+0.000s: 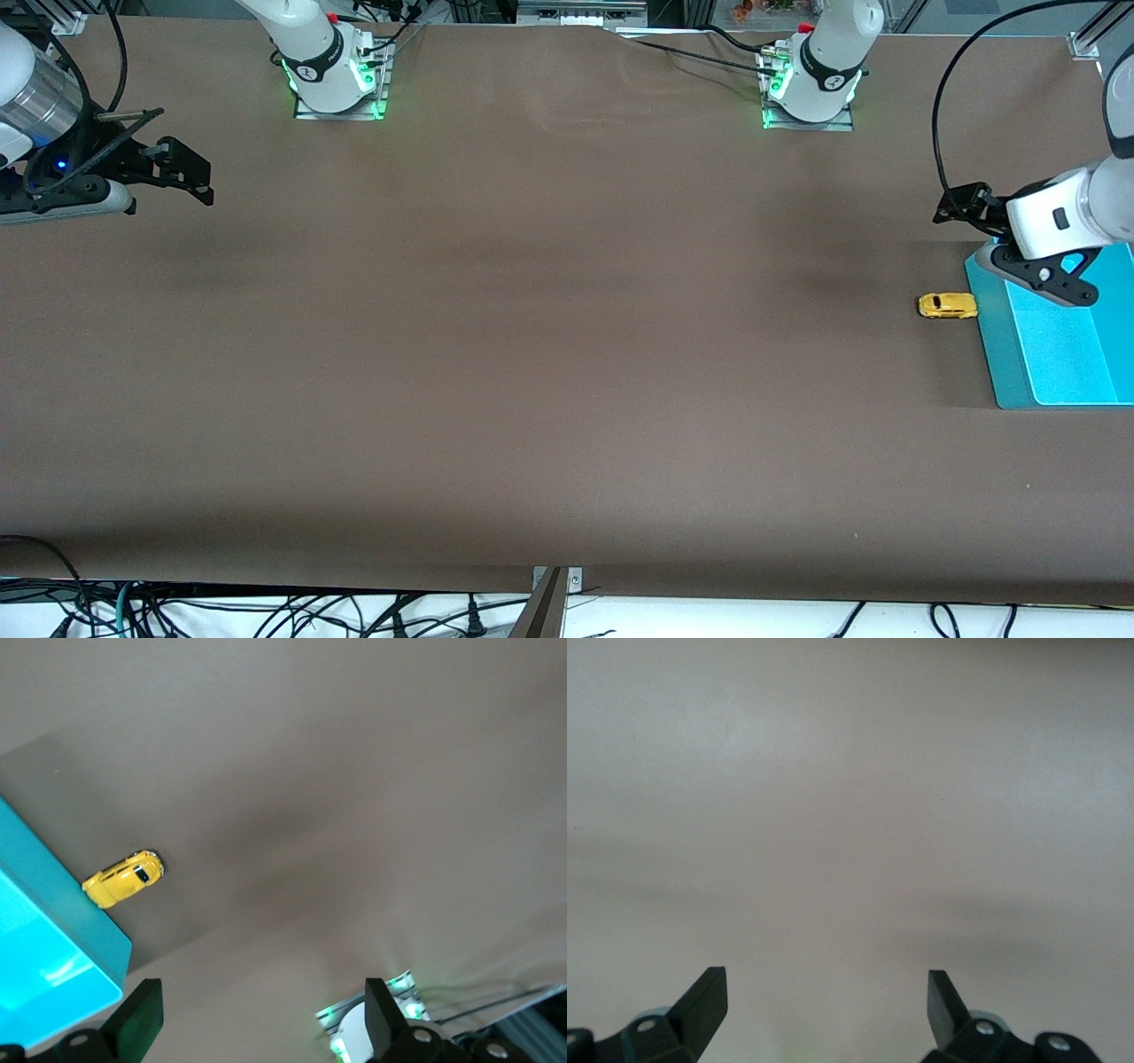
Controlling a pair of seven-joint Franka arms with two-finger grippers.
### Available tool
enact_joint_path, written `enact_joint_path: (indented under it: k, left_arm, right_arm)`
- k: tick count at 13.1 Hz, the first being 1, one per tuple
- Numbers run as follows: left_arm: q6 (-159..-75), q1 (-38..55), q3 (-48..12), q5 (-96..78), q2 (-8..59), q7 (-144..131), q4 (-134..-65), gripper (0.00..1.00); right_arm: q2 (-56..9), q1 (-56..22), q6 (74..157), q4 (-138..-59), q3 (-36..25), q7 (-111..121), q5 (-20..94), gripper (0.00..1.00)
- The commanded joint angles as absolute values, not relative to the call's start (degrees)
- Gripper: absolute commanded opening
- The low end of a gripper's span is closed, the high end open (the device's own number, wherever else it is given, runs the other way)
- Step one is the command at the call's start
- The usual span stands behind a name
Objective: Wind and store yellow beetle car
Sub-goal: 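Lower the left gripper toward the car beside the blue tray, then close the left gripper on the yellow car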
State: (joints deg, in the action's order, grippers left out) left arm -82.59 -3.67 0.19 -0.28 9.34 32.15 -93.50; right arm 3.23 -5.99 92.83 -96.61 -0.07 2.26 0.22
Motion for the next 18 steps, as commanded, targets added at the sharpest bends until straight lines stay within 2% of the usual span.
enact_joint_path:
  k: [1, 3, 6, 11, 15, 18]
  left_arm:
    - [-83.0, -5.4, 0.0, 0.4, 11.5, 42.1, -93.2, 1.0]
    - [-83.9, -6.4, 0.0, 0.6, 12.7, 45.9, -93.9, 1.0]
    - [-92.6, -7.7, 0.0, 2.7, 12.2, 55.2, -99.4, 1.0]
    - [-113.3, -11.9, -0.1, 4.6, 11.1, 79.0, -112.6, 1.0]
    - [-126.1, -16.2, -0.4, 6.2, 10.9, 85.3, -122.8, 1.0]
    - [-134.6, -17.8, -0.4, 6.2, 12.2, 93.1, -127.9, 1.0]
  right_arm:
    - [3.3, -6.1, 92.4, -95.1, -0.1, 1.8, -0.2, 1.0]
    - [3.3, -6.2, 92.4, -94.7, -0.1, 1.7, -0.2, 1.0]
    - [3.8, -6.1, 92.2, -94.7, 0.1, 1.7, -0.3, 1.0]
    - [3.8, -6.2, 91.1, -94.7, 0.1, 1.6, -0.4, 1.0]
    - [3.7, -6.3, 91.1, -94.7, 0.2, 1.5, -0.4, 1.0]
    - [3.6, -6.3, 91.1, -94.7, 0.1, 1.4, -0.4, 1.0]
